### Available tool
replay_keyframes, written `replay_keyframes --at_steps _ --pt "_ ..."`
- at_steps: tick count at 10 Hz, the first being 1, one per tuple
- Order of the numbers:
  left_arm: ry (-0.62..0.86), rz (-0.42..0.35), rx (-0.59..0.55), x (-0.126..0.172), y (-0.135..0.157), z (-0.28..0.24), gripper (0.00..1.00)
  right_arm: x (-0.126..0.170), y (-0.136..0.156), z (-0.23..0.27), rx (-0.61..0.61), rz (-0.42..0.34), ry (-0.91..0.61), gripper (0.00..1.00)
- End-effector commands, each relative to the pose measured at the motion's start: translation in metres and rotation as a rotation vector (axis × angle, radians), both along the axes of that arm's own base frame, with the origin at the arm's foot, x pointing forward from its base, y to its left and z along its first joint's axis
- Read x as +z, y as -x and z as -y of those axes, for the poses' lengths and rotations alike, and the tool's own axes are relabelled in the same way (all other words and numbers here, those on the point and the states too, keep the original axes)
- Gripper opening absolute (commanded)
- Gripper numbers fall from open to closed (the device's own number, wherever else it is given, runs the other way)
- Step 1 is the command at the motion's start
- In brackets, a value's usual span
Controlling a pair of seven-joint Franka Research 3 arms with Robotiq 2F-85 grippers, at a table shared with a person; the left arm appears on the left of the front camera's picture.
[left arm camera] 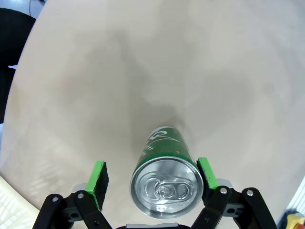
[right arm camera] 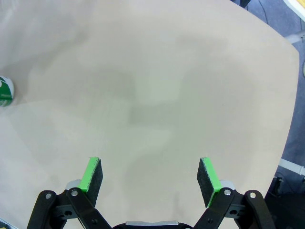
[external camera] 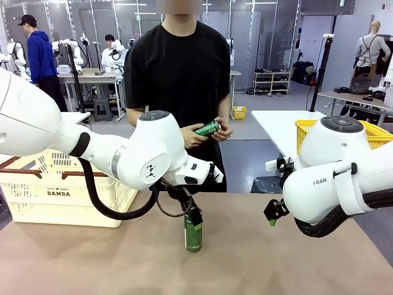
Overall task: Place the drinks into the Shopping basket.
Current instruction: Pick up one drink and place it into the Shopping basket.
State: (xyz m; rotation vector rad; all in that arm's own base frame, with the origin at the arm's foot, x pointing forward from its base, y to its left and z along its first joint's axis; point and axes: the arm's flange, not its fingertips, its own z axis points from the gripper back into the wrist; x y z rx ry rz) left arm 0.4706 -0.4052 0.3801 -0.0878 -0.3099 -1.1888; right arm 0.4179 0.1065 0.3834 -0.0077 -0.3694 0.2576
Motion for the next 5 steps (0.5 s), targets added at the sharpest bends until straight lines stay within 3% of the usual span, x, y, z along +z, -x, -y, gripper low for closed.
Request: replay_keyframes --at_steps 1,4,5 --pt "-0.02 -0.018 0.007 0.0029 -0.0047 0.0063 0.76 -0.0008 -0.0003 -0.0006 0.005 -0.002 -0.002 1.0" --pt "-0.036 -0.022 -0.007 -0.0011 -0.0057 0.0094 0.5 -0.0008 -0.0003 -0.0006 0.005 -0.002 -0.002 1.0" --pt "-0.042 -0.022 -0.015 -0.0014 -0.0043 0.0104 0.37 -0.0008 -0.0003 -0.0006 0.005 -0.002 -0.002 1.0"
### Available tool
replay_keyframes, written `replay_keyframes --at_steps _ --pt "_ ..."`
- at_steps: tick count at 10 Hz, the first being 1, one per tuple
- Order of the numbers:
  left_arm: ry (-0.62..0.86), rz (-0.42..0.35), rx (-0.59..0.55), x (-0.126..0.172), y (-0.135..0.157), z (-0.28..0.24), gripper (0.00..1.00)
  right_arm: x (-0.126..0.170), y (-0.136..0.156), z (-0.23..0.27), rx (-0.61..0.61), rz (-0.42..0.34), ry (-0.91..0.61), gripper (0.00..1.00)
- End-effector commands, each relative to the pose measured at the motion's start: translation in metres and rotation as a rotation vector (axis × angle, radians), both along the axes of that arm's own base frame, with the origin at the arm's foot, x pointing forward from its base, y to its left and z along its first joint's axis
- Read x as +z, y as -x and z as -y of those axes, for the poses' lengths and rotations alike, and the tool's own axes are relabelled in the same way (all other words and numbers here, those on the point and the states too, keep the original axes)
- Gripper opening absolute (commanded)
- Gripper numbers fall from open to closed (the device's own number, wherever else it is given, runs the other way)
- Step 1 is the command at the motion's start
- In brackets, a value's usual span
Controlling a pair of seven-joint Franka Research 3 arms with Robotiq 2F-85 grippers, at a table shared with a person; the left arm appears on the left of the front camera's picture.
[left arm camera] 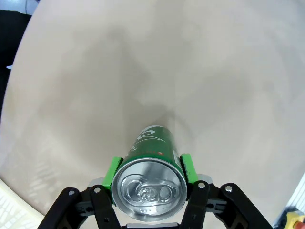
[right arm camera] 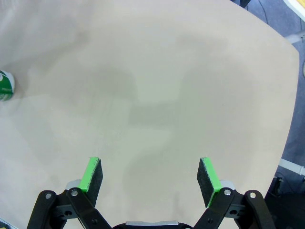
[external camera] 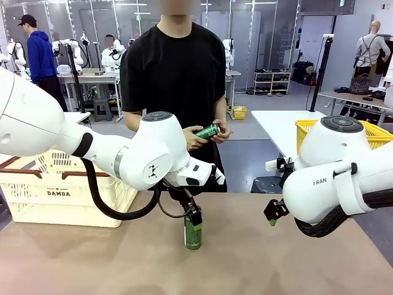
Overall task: Place the drinks into the Shopping basket.
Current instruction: Pick up one drink and place it into the Shopping basket.
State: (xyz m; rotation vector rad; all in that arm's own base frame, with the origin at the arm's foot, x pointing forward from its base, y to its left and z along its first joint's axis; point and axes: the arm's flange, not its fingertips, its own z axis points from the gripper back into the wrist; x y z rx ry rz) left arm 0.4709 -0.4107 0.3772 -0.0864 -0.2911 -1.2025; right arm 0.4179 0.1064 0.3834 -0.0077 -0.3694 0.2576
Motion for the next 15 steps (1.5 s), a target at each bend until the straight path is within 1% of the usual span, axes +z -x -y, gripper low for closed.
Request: replay_keyframes --at_steps 1,2,3,4,5,6,7,8,10,11,13,14,15 --pt "-0.028 -0.006 -0.008 0.002 -0.003 0.005 0.3 -0.001 0.0 -0.001 0.005 -0.002 -0.002 1.0" --pt "-0.027 -0.003 -0.01 0.002 -0.001 0.005 0.17 -0.001 0.0 -0.001 0.005 -0.002 -0.002 1.0" --pt "-0.028 -0.004 -0.014 0.002 0.0 0.005 0.1 -0.001 0.0 -0.001 0.005 -0.002 -0.002 1.0" --pt "-0.023 -0.001 -0.01 0.004 0.002 0.004 0.0 -0.001 0.0 -0.001 0.005 -0.002 -0.002 1.0" --pt "-0.022 0.003 -0.007 0.008 0.006 0.002 0.0 -0.001 0.0 -0.001 0.005 -0.002 -0.002 1.0" --pt "-0.038 -0.013 -0.003 0.017 0.008 -0.002 0.0 -0.001 0.0 -0.001 0.005 -0.002 -0.002 1.0" --pt "-0.053 -0.015 0.013 0.029 0.01 -0.009 0.43 -0.001 0.0 -0.001 0.005 -0.002 -0.002 1.0" --pt "-0.059 -0.015 0.021 0.044 0.013 -0.021 0.43 -0.001 0.0 -0.001 0.005 -0.002 -0.002 1.0" --pt "-0.07 -0.004 0.035 0.066 0.016 -0.041 0.43 -0.001 0.0 -0.001 0.005 -0.002 -0.002 1.0" --pt "-0.064 0.013 0.051 0.077 0.019 -0.053 0.43 -0.001 0.0 -0.001 0.005 -0.002 -0.002 1.0" --pt "-0.007 0.07 0.101 0.114 0.024 -0.08 0.43 -0.001 0.0 -0.001 0.005 -0.002 -0.002 1.0" --pt "0.003 0.087 0.151 0.134 0.026 -0.095 0.43 -0.001 0.0 -0.001 0.005 -0.002 -0.002 1.0" --pt "0.004 0.12 0.176 0.152 0.03 -0.108 0.43 -0.001 0.0 -0.001 0.005 -0.002 -0.002 1.0"
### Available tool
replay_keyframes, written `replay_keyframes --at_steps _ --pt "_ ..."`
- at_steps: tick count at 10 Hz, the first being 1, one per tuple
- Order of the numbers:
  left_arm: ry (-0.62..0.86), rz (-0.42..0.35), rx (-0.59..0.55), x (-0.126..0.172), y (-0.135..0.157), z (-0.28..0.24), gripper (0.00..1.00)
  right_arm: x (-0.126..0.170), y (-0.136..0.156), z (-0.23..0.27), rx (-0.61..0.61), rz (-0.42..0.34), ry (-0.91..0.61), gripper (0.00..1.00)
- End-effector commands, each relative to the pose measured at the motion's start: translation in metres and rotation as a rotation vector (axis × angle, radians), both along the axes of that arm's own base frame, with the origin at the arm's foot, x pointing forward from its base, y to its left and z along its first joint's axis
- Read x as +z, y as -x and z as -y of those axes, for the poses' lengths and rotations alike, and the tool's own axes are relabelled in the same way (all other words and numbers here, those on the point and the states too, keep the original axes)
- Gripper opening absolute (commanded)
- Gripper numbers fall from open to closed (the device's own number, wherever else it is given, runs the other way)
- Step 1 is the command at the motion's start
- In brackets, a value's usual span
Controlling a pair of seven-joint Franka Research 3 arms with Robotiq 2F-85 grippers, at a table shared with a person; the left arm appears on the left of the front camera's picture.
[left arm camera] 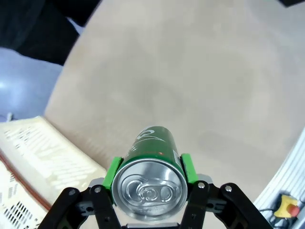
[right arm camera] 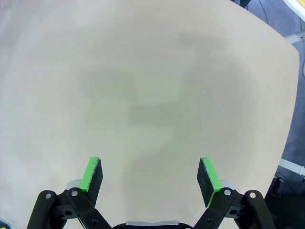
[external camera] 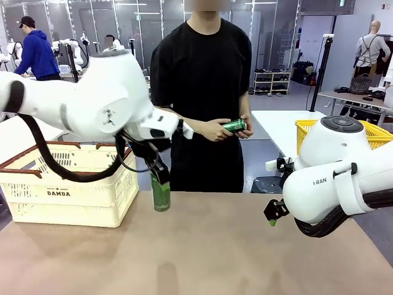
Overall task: Place the drinks into the Shopping basket.
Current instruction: Pick up one drink and place it into the Shopping basket.
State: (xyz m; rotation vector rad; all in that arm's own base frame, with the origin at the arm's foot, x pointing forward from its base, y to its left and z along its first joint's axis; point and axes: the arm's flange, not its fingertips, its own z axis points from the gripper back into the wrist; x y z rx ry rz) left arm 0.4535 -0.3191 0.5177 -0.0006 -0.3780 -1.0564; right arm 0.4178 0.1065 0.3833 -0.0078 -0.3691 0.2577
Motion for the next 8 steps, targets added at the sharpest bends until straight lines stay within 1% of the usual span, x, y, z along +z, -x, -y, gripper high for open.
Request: replay_keyframes --at_steps 1,2,3,4,5,8 --pt "0.009 0.037 0.035 0.025 0.017 -0.03 0.43 -0.001 0.0 -0.001 0.005 -0.002 -0.002 1.0" --pt "0.002 0.031 0.037 0.033 0.019 -0.039 0.43 -0.001 0.0 -0.001 0.005 -0.002 -0.002 1.0" --pt "-0.018 0.044 0.081 0.039 0.02 -0.048 0.43 -0.001 0.0 -0.001 0.005 -0.002 -0.002 1.0" --pt "0.004 0.046 0.08 0.044 0.023 -0.055 0.43 -0.001 0.0 -0.001 0.005 -0.002 -0.002 1.0" --pt "0.007 0.049 0.061 0.04 0.013 -0.041 0.43 -0.001 0.0 -0.001 0.005 -0.002 -0.002 1.0" --pt "0.007 0.049 0.061 0.04 0.013 -0.041 0.43 -0.001 0.0 -0.001 0.005 -0.002 -0.002 1.0"
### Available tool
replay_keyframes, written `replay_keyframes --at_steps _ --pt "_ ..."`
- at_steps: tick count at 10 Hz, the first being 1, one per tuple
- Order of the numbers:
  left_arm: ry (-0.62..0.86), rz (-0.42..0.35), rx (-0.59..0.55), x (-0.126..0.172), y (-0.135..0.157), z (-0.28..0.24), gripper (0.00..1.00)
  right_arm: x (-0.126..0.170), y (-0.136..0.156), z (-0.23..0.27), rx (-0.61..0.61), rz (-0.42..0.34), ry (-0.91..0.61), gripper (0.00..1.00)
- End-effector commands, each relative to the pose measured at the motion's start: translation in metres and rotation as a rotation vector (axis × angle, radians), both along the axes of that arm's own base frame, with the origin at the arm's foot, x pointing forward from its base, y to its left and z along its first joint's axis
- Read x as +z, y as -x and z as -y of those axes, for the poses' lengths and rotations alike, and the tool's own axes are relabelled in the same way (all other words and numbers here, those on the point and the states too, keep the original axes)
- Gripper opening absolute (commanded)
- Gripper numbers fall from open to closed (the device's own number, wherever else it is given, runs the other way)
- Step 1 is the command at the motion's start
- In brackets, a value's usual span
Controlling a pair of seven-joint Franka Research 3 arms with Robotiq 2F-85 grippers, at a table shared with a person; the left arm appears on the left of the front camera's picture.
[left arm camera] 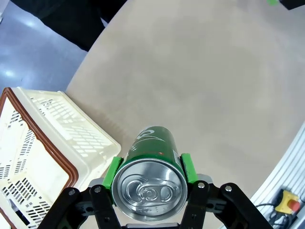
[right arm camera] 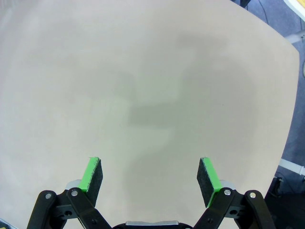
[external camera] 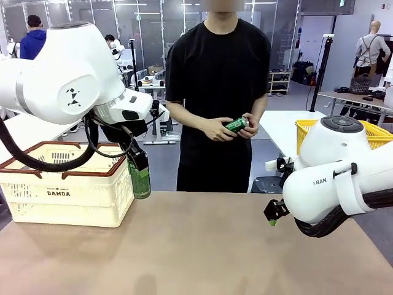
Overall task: Place the drinks into the Shopping basket.
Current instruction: Pick up one drink and place it into the Shopping basket.
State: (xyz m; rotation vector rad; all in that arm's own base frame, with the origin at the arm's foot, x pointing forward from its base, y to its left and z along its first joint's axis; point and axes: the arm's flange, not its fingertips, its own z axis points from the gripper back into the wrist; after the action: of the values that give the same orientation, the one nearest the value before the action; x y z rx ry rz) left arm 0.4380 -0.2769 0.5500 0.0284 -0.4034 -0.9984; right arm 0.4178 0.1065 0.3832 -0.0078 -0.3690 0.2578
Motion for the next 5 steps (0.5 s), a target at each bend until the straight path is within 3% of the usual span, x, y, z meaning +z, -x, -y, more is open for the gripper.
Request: replay_keyframes --at_steps 1,5 --pt "0.008 0.018 0.001 0.0073 -0.0021 0.0014 0.43 -0.0006 -0.0005 -0.0006 0.005 -0.001 -0.002 1.0" --pt "0.008 0.018 0.001 0.0073 -0.0021 0.0014 0.43 -0.0006 -0.0005 -0.0006 0.005 -0.001 -0.002 1.0"
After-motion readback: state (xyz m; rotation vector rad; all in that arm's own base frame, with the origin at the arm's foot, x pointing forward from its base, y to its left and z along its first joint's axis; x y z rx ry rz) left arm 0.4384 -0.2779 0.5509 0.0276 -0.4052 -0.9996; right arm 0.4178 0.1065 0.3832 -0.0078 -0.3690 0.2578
